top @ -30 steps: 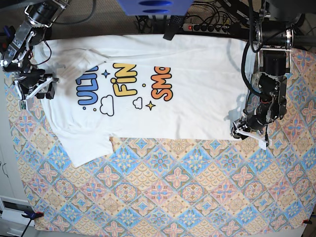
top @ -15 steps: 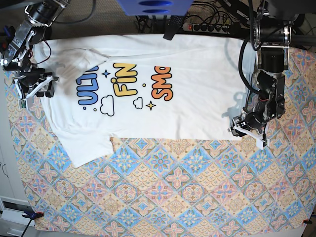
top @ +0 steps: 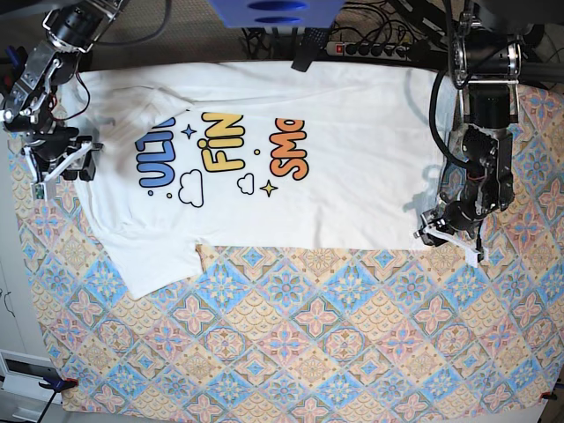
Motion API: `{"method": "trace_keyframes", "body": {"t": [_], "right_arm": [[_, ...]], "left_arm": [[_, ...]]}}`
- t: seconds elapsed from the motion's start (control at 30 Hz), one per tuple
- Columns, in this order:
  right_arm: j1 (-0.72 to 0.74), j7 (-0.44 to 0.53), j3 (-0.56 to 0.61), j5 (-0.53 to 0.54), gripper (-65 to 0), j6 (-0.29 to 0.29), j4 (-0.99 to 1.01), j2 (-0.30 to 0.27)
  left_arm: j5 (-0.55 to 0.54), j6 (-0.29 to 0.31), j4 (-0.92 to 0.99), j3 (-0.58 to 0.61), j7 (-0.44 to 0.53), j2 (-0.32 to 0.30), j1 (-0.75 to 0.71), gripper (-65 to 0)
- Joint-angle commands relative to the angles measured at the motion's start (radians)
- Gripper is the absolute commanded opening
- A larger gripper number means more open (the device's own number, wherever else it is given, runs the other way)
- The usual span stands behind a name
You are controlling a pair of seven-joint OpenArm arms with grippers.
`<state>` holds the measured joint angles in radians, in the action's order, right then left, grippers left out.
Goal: Fold the T-shirt properly
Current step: 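Move both grippers down to the shirt's side edges near the hem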
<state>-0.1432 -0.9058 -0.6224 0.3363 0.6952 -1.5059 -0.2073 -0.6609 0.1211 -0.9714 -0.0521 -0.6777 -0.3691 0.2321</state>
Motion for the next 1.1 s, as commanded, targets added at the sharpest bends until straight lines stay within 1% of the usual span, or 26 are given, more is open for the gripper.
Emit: {"method": "trace_keyframes", "body": {"t": [0.0, 0.13, 0.4, 0.53, 0.57, 0.63, 0.83, 0.9, 1.07], "right_arm": [[0.012, 0.017, -0.004, 0.011, -43.1, 0.003, -0.020, -0.019], [0.011, 0.017, -0.004, 0.011, -43.1, 0.003, -0.020, -0.019], [0.011, 0.017, -0.004, 0.014, -43.1, 0.003, -0.020, -0.019], [0.011, 0.017, -0.004, 0.016, -43.1, 0.003, -0.023, -0.019], [0.011, 0.017, -0.004, 0.016, -43.1, 0.003, -0.031, -0.019], [0.011, 0.017, -0.004, 0.014, -43.1, 0.003, -0.048, -0.019], [0.011, 0.015, -0.004, 0.014, -43.1, 0.003, -0.055, -0.019], [0.011, 0.003, -0.004, 0.014, -43.1, 0.003, -0.055, -0.019], [0.011, -0.022, -0.004, 0.016, -43.1, 0.003, -0.077, -0.019]], "left_arm": [[-0.006, 0.004, -0.016, 0.001, 0.016, -0.015, 0.022, -37.1], [-0.006, 0.004, -0.016, 0.054, 0.017, -0.006, 0.022, -37.1], [-0.010, 0.002, -0.021, 0.056, 0.017, -0.008, 0.010, -37.5], [-0.009, 0.002, -0.022, -0.033, 0.017, -0.012, 0.006, -37.2], [-0.009, 0.002, -0.022, -0.053, 0.017, -0.021, 0.006, -37.2], [-0.009, 0.002, -0.022, -0.059, 0.017, -0.038, 0.006, -37.1], [-0.003, 0.002, -0.017, -0.058, 0.017, -0.035, 0.006, -37.1], [0.030, 0.002, -0.016, -0.056, 0.017, -0.024, 0.006, -37.1], [0.158, 0.002, -0.016, -0.059, 0.019, 0.040, 0.006, -37.1]]}}
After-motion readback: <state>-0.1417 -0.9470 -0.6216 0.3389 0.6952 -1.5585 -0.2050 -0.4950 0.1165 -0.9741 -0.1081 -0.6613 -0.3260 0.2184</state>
